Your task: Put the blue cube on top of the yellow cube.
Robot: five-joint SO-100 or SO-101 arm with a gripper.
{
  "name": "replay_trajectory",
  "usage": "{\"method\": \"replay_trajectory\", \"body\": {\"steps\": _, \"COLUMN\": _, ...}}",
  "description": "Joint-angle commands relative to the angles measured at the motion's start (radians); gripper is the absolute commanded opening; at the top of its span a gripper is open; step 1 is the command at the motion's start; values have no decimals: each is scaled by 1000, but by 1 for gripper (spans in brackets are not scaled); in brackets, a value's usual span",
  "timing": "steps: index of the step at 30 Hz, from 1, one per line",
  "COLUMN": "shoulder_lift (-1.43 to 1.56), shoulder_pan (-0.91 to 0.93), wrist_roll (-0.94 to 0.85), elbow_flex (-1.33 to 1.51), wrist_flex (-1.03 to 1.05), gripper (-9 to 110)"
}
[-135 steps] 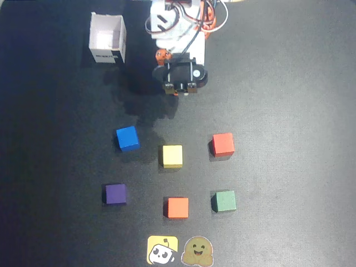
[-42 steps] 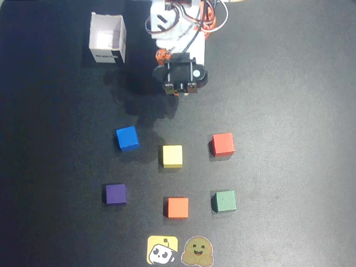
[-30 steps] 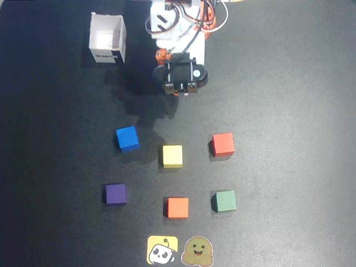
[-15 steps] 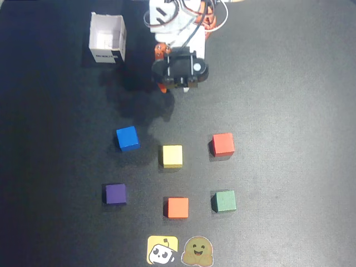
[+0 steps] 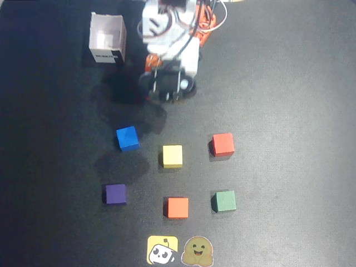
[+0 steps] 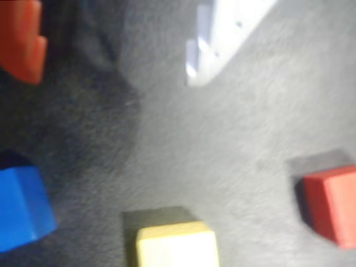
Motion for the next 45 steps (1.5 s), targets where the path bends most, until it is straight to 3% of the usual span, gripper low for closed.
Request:
{"method": "replay_trajectory", "body": {"steps": 1, "shoulder_lift": -60, "shoulder_pan": 18, "wrist_roll": -6, "elbow_flex": -58, "wrist_flex": -52, "gripper": 20}}
{"method": "replay_trajectory", "body": {"steps": 10, "shoulder_lift": -216, "shoulder_pan": 52, "wrist_roll": -95, "elbow_flex": -107, "wrist_flex": -153, "gripper": 20}}
{"method": "replay_trajectory", "body": {"steps": 15, "shoulder_lift": -454, "shoulder_pan": 55, "wrist_roll": -213, "elbow_flex": -284, "wrist_flex": -158, "gripper": 22}}
{"method": "replay_trajectory", "body": {"steps": 29, "shoulder_lift": -672, "shoulder_pan": 146, "wrist_roll": -540, "elbow_flex": -419, "wrist_flex": -147, "gripper": 22}}
{"method": "replay_trajectory", "body": {"steps": 45, "shoulder_lift": -848, "shoulder_pan": 199, "wrist_roll": -566, "elbow_flex": -446, "wrist_flex": -181, "gripper": 23}}
